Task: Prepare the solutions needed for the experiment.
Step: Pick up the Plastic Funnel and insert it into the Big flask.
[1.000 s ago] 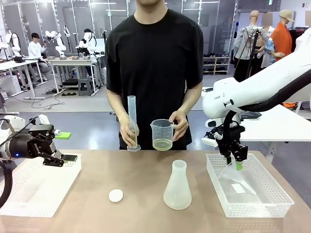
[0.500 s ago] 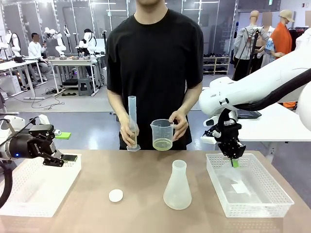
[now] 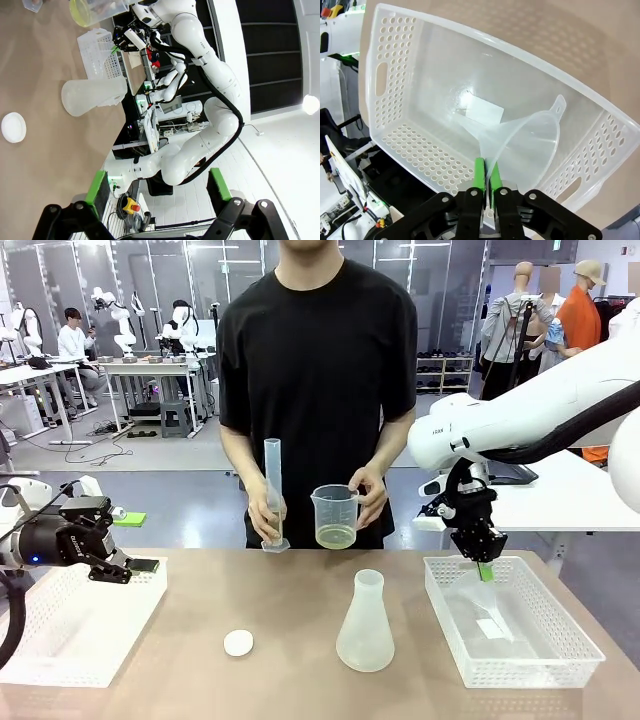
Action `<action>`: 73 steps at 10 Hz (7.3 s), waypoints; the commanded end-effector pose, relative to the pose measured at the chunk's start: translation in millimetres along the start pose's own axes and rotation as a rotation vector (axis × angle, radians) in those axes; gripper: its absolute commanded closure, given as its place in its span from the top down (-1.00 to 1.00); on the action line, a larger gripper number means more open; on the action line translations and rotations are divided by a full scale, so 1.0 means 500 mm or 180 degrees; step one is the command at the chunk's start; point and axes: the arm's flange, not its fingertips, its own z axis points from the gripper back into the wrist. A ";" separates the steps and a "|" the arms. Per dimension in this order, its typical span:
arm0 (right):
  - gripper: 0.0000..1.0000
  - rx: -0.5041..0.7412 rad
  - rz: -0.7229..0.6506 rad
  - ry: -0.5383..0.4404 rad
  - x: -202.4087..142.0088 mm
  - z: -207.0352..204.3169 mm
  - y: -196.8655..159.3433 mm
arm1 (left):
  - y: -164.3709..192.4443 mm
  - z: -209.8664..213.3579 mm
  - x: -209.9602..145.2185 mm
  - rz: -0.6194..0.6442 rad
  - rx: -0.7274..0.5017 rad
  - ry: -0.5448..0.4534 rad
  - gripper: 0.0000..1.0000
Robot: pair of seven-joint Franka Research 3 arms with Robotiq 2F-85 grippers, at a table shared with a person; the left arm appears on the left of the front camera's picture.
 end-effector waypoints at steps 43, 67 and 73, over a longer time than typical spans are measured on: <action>-0.91 -0.3271 -0.0414 -0.0310 0.491 0.207 0.558 | -0.004 -0.003 0.003 -0.0004 -0.0039 -0.0038 1.00; -0.91 -0.3061 -0.0253 -0.0462 0.513 0.079 0.493 | -0.004 -0.003 0.003 -0.0004 -0.0039 -0.0038 1.00; -0.91 -0.3054 -0.0246 -0.0319 0.514 0.048 0.470 | -0.004 -0.003 0.003 -0.0004 -0.0039 -0.0038 1.00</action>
